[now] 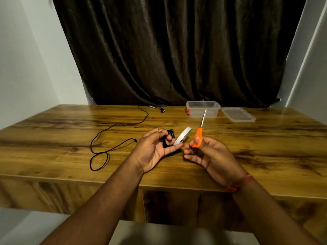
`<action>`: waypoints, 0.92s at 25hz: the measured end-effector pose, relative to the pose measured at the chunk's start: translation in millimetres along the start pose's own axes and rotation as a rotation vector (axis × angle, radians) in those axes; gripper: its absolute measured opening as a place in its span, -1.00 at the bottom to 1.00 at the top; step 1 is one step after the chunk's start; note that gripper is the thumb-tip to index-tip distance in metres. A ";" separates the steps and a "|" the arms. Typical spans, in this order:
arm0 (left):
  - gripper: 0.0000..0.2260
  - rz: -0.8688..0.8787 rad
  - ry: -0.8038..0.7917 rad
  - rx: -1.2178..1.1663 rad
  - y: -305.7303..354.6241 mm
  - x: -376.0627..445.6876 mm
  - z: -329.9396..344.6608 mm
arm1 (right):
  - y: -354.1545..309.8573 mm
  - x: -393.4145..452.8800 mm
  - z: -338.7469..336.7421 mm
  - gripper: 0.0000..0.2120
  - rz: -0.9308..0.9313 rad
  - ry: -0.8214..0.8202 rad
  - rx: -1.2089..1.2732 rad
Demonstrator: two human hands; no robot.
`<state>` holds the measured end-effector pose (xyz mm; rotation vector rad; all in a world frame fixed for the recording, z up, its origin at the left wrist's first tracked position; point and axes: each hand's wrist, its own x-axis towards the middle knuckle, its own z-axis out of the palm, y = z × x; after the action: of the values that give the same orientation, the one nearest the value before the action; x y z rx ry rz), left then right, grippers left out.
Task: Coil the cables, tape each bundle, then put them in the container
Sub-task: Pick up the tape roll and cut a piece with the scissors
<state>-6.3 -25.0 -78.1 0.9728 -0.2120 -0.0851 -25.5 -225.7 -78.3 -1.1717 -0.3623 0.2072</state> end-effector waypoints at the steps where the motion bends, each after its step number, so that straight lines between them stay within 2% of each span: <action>1: -0.86 0.003 0.000 -0.005 0.6 -0.4 0.0 | -0.2 -1.7 -0.3 -0.71 0.015 -0.059 0.004; 6: -0.85 0.038 0.005 -0.047 3.3 -0.6 -0.4 | -6.0 -9.6 -3.5 -0.41 0.276 -0.466 0.033; 9: -0.84 0.056 0.011 -0.041 6.4 -2.9 3.1 | -7.2 -6.3 -7.0 -0.31 0.402 -0.608 0.047; 13: -0.83 0.058 0.016 -0.019 7.2 -4.3 5.8 | -7.9 -3.4 -4.1 -0.34 0.437 -0.646 0.021; 23: -0.93 0.042 -0.041 -0.009 9.1 -9.5 7.7 | -3.6 -2.6 -1.5 -0.48 0.399 -0.542 -0.012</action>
<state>-17.5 -24.5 -67.7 0.9573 -0.2699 -0.0676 -27.5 -229.3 -75.9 -1.1812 -0.6007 0.8811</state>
